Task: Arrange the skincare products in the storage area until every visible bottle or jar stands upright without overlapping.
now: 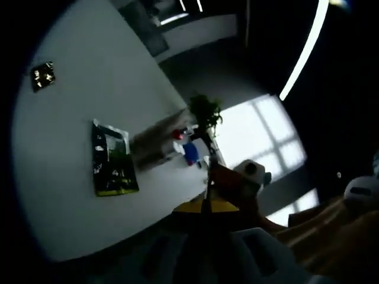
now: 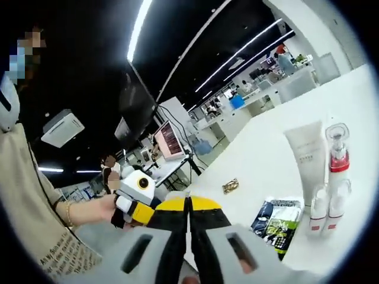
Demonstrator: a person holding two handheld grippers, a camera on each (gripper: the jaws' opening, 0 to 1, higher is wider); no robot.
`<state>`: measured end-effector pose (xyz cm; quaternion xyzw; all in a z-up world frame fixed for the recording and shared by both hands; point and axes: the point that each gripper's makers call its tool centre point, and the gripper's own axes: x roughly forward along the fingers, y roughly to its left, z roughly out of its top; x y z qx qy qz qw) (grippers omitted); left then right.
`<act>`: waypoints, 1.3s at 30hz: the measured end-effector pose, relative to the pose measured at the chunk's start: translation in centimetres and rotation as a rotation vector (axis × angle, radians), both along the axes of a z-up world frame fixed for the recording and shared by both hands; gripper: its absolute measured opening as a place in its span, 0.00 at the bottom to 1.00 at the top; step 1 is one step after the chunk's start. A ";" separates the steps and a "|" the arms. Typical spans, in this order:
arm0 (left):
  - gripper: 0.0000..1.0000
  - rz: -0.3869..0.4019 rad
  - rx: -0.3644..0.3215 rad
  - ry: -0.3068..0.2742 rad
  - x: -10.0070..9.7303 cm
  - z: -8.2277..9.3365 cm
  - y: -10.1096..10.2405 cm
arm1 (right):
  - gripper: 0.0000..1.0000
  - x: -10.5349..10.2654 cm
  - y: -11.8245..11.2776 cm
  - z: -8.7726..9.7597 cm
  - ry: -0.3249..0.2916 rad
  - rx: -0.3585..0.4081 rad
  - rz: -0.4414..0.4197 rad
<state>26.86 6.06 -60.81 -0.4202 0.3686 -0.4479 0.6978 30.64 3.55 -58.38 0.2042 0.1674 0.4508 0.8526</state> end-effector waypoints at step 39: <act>0.00 0.332 0.244 0.311 4.7 -12.3 5.9 | 0.01 5.5 5.1 -14.0 -0.038 -0.563 0.007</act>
